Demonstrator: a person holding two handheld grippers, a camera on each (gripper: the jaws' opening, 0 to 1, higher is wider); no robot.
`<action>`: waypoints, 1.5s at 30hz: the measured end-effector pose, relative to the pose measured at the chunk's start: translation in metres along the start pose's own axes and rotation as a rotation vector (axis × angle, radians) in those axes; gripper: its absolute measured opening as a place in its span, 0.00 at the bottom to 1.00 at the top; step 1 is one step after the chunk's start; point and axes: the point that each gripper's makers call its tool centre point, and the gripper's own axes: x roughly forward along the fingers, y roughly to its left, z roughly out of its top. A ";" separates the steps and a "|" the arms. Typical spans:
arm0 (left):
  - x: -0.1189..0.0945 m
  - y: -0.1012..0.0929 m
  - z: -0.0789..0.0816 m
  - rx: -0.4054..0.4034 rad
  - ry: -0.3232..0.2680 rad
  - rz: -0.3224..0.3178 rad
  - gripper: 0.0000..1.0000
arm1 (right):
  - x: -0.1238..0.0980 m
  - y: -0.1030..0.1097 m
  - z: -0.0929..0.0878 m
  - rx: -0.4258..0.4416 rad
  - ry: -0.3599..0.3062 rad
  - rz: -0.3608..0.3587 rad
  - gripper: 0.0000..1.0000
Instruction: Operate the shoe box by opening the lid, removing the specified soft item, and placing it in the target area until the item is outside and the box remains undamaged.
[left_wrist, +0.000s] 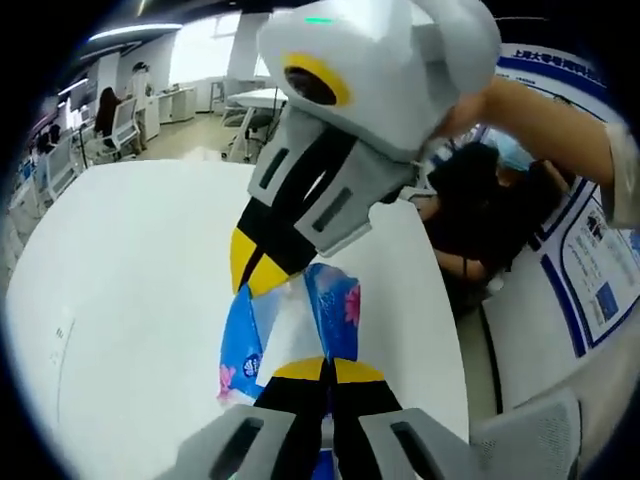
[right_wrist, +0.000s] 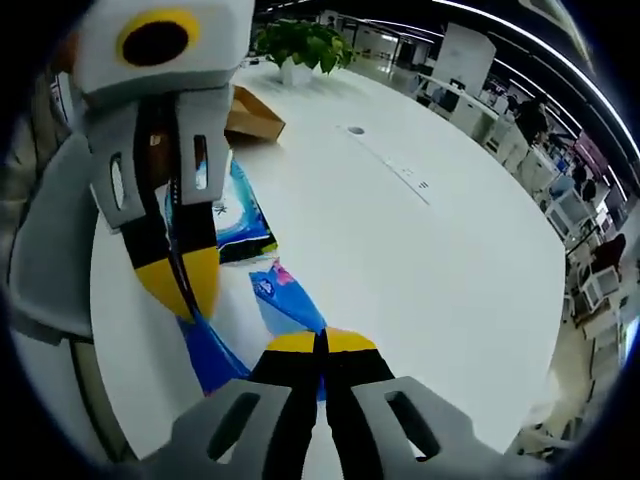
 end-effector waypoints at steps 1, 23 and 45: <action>0.002 0.000 -0.001 -0.005 0.003 -0.002 0.00 | 0.001 0.000 -0.001 -0.001 0.003 0.000 0.00; 0.022 0.003 -0.018 -0.064 0.007 -0.003 0.01 | 0.024 -0.003 -0.020 -0.049 0.055 0.004 0.00; -0.003 -0.006 -0.011 -0.004 -0.007 0.058 0.25 | -0.002 -0.005 -0.006 0.015 0.011 -0.055 0.16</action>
